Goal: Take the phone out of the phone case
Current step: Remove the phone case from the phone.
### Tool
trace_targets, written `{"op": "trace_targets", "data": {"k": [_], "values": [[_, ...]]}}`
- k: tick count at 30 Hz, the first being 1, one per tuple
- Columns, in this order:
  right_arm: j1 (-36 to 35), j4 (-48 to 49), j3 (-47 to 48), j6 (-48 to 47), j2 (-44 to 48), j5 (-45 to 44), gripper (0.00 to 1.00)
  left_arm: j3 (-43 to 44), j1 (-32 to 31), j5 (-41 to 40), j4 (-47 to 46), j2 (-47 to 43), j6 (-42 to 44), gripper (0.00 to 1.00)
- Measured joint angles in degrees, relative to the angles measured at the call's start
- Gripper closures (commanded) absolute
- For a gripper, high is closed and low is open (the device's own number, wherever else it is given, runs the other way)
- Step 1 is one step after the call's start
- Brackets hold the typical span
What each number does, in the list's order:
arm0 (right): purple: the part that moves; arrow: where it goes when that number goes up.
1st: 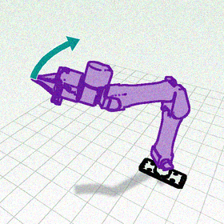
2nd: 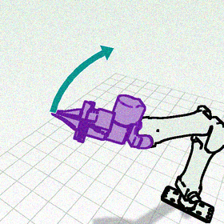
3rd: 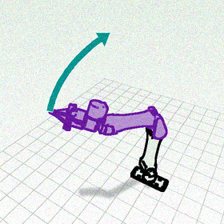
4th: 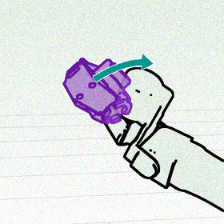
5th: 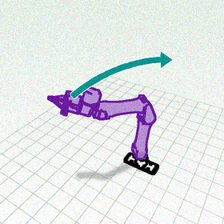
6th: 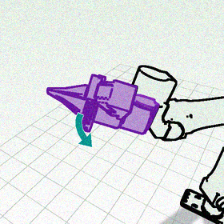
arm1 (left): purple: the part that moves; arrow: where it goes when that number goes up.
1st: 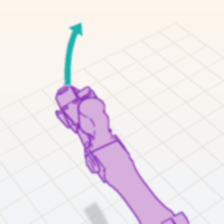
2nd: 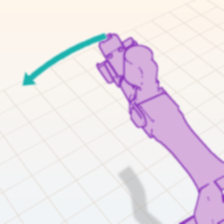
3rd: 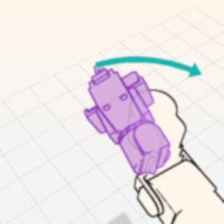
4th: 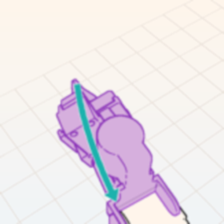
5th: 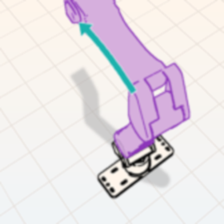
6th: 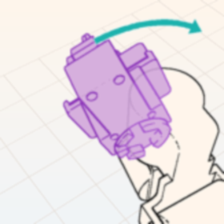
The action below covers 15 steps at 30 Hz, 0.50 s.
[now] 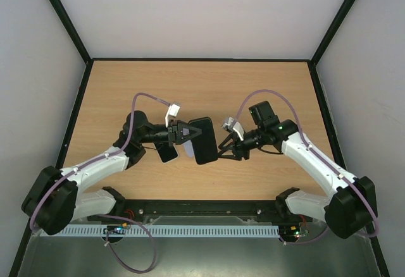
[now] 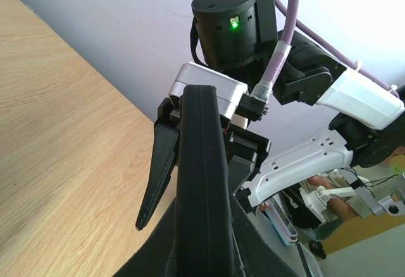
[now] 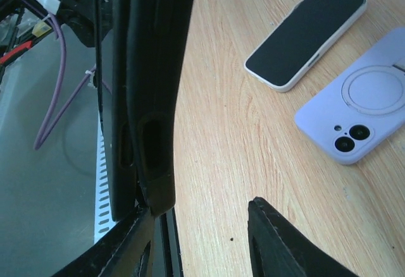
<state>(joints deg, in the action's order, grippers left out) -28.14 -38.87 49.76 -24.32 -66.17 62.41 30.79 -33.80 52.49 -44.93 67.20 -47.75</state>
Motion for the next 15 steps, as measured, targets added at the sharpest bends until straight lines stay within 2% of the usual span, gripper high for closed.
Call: {"op": "trace_targets", "data": {"k": [6,15], "values": [[0.00,0.55,0.02,2.71,-1.86,-0.90,0.61,-0.70,0.00,-0.72,-3.78,2.29,-2.05,0.98],[0.07,-5.77,4.66,-0.66,-6.64,4.28,0.56,-0.74,-1.36,-0.83,-8.13,3.41,-3.54,0.98]]}}
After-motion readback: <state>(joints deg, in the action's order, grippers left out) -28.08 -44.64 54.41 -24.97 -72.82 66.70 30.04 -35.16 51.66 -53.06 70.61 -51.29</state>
